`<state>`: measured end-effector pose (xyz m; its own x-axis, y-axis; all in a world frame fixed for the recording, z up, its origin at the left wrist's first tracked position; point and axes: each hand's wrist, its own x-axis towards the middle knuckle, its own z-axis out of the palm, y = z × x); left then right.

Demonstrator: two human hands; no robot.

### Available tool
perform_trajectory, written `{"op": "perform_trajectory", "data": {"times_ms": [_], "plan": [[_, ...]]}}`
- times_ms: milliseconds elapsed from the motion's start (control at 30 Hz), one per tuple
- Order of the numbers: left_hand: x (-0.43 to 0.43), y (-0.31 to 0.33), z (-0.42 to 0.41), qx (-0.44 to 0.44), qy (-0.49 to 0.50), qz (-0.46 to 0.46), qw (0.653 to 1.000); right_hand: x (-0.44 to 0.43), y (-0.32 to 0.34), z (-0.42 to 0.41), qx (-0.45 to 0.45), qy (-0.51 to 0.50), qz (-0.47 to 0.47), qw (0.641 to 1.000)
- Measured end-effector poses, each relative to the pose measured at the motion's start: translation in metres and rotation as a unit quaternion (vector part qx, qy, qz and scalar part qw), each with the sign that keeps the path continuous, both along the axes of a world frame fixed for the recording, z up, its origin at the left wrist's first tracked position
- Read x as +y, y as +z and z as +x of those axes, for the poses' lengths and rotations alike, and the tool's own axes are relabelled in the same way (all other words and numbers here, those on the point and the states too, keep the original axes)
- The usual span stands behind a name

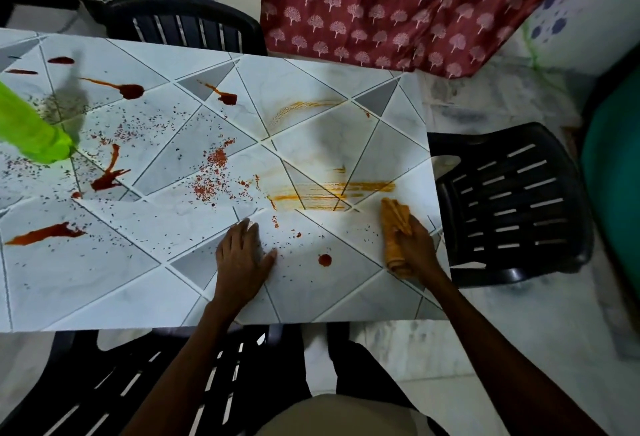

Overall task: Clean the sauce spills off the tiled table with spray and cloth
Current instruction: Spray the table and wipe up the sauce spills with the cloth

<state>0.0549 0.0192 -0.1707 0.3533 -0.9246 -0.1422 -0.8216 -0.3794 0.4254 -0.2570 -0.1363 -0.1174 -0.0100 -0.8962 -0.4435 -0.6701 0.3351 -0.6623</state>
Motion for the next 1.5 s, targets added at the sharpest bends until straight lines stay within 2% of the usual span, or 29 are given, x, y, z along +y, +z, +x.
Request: {"op": "perform_trajectory", "data": {"times_ms": [300,500,667,800,1100,1233,1500], "plan": [[0.021,-0.004,0.017,0.024,0.04,-0.026,0.999,0.049,0.001,0.189,-0.161,0.111,0.071,0.978],[0.031,-0.002,0.029,0.001,0.024,-0.066,0.998,0.058,0.0,0.251,-0.213,0.158,0.12,0.957],[0.025,-0.001,0.031,0.007,0.017,-0.05,0.999,0.042,0.007,0.208,-0.25,0.112,0.083,0.958],[0.001,0.01,0.012,0.014,-0.005,-0.058,0.998,0.02,0.025,0.131,-0.262,0.035,0.052,0.963],[-0.08,0.027,-0.064,0.034,-0.095,-0.06,0.993,-0.039,0.033,-0.043,-0.272,-0.17,0.033,0.947],[-0.106,0.02,-0.08,0.011,-0.124,-0.028,0.992,-0.076,0.031,-0.076,-0.276,-0.194,0.01,0.941],[-0.11,0.02,-0.087,-0.008,-0.071,-0.038,0.997,-0.154,-0.008,-0.059,-0.277,-0.156,0.033,0.948]]}}
